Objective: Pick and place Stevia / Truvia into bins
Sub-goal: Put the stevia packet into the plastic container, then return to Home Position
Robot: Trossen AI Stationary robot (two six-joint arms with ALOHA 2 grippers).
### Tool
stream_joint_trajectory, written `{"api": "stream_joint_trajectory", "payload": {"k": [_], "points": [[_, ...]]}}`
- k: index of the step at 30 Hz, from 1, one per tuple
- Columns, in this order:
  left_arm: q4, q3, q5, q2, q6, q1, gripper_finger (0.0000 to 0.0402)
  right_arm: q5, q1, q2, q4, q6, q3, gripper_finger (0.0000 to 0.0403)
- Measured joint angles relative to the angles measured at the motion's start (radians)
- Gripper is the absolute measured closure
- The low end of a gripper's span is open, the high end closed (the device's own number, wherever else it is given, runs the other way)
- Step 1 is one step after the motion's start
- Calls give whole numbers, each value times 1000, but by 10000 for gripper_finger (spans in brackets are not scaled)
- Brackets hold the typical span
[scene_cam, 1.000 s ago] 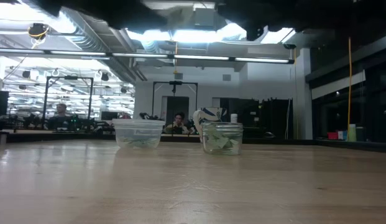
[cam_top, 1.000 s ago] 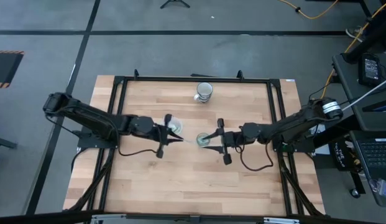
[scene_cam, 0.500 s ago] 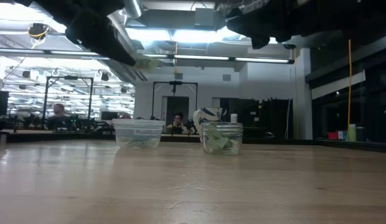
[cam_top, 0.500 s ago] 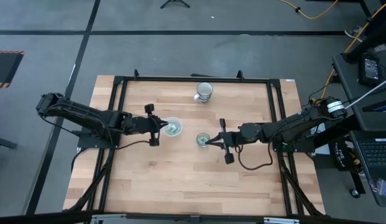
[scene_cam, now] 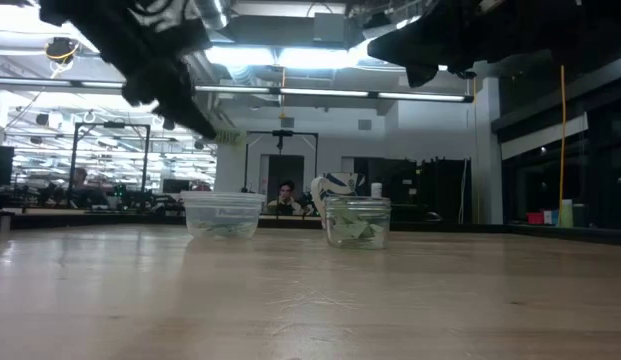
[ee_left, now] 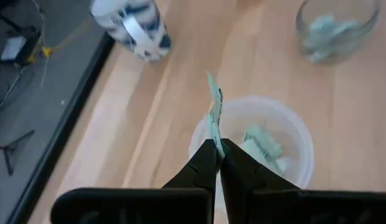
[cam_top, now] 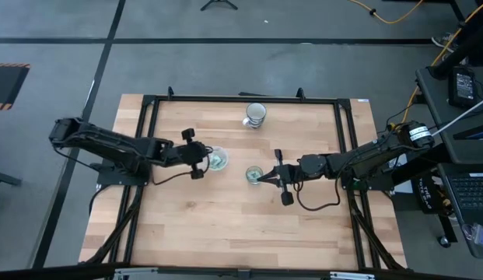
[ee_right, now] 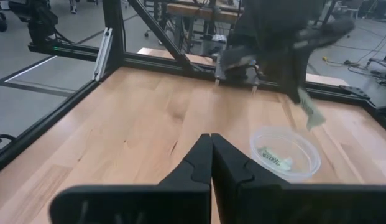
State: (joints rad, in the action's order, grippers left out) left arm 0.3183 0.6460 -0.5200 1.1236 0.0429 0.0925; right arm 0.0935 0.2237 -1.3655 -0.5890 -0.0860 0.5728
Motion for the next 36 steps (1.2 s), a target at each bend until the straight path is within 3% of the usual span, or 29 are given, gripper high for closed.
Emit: {"api": "stream_joint_trajectory", "payload": {"k": [6,16,36], "points": [[-5,0,101,115,-2,-29,398,0,0,0,0,3,0,400],[-19,-1,87,238,-3,-30,397,0,0,0,1,3,0,399],[-90,-1,5,246,-65,-30,329,0,0,0,23,6,0,398]]}}
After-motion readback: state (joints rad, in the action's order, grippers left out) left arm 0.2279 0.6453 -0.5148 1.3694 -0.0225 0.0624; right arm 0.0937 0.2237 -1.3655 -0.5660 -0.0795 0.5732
